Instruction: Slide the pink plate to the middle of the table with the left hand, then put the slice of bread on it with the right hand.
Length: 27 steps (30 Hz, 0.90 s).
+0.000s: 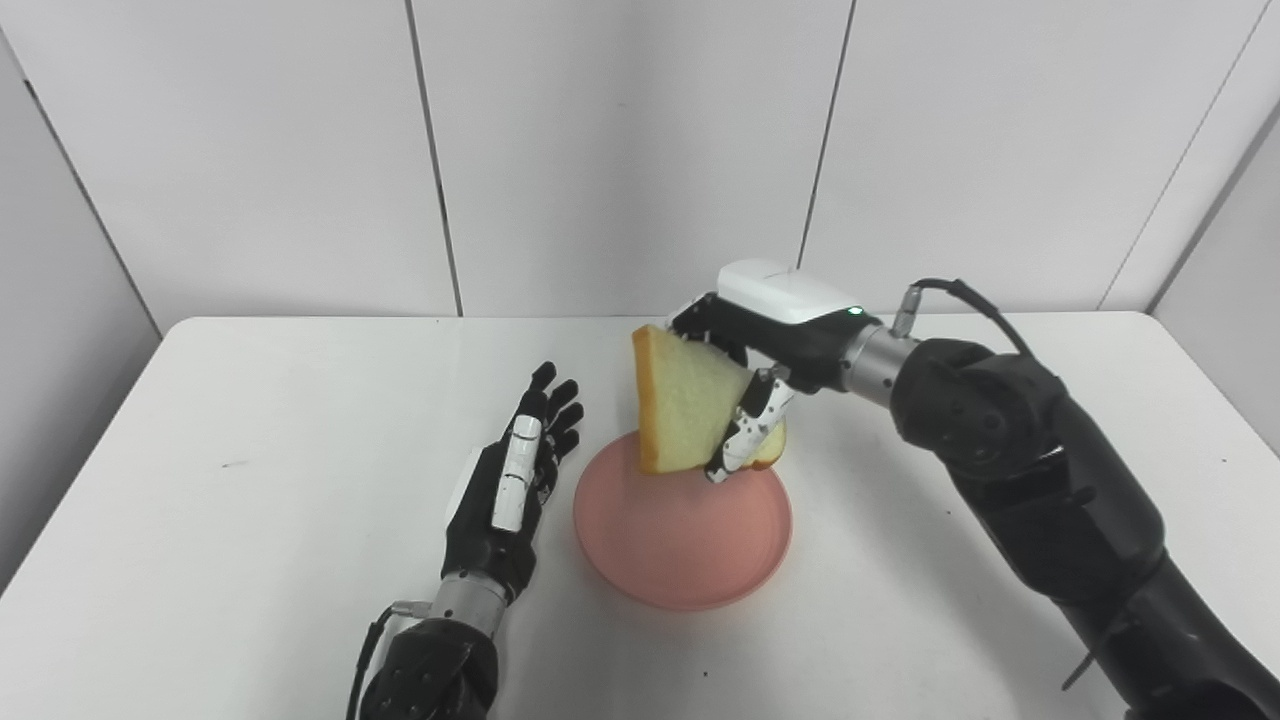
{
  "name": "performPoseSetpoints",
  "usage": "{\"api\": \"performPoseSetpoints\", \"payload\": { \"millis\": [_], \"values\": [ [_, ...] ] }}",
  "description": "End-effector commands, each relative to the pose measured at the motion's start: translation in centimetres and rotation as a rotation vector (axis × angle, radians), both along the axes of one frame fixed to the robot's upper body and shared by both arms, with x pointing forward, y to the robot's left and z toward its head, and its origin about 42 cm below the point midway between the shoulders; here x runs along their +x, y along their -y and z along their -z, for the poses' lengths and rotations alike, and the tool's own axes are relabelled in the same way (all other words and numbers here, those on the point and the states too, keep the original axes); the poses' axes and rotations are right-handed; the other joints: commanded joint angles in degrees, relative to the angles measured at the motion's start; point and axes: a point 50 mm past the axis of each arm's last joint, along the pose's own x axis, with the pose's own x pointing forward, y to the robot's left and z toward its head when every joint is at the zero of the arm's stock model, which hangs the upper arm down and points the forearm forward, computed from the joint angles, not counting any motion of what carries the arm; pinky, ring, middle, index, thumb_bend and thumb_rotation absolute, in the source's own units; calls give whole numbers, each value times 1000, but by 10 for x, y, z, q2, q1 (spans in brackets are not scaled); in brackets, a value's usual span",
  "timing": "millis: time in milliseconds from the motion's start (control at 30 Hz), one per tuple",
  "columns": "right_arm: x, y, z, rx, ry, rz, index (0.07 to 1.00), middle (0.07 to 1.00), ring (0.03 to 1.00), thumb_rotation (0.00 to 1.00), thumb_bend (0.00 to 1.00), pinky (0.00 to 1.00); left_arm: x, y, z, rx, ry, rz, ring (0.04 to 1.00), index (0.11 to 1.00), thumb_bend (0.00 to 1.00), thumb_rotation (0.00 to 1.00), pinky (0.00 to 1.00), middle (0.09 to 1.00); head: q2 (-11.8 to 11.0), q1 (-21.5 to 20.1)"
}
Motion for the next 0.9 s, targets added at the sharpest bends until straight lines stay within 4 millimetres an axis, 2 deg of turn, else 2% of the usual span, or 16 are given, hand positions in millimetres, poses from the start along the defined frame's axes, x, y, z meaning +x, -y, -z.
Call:
{"api": "performPoseSetpoints", "payload": {
  "millis": [0, 200, 300, 333, 400, 633, 867],
  "values": [
    [-2, -12, -26, 13, 69, -38, 550, 479, 372, 0, 510, 371, 6, 7, -24, -19, 81, 19, 953, 963, 705, 953, 972, 959, 0, 1],
    [2, -21, -7, -12, 2, -49, 555, 457, 353, 0, 507, 307, 8, 6, -27, -37, 76, 19, 956, 965, 720, 941, 989, 963, 4, 0],
    [7, -20, 4, -46, -28, -35, 496, 500, 392, 0, 517, 282, 8, 5, -27, -38, 78, 18, 955, 969, 725, 939, 990, 966, 5, 3],
    [7, -20, 5, -51, -31, -34, 528, 469, 367, 0, 511, 283, 8, 5, -27, -37, 78, 18, 953, 969, 729, 940, 985, 966, 5, 3],
    [9, -18, 11, -52, -52, -24, 548, 470, 360, 0, 509, 318, 9, 5, -28, -36, 79, 13, 947, 968, 738, 933, 976, 965, 5, 3],
    [17, -14, 31, -32, -77, -11, 535, 499, 386, 0, 512, 394, 8, 6, -29, -32, 79, 3, 941, 966, 737, 942, 968, 961, 6, 4],
    [29, -7, 43, -19, -84, 39, 542, 484, 380, 0, 512, 375, 8, 6, -31, -29, 91, 6, 945, 970, 727, 946, 968, 964, 9, 6]
  ]
}}
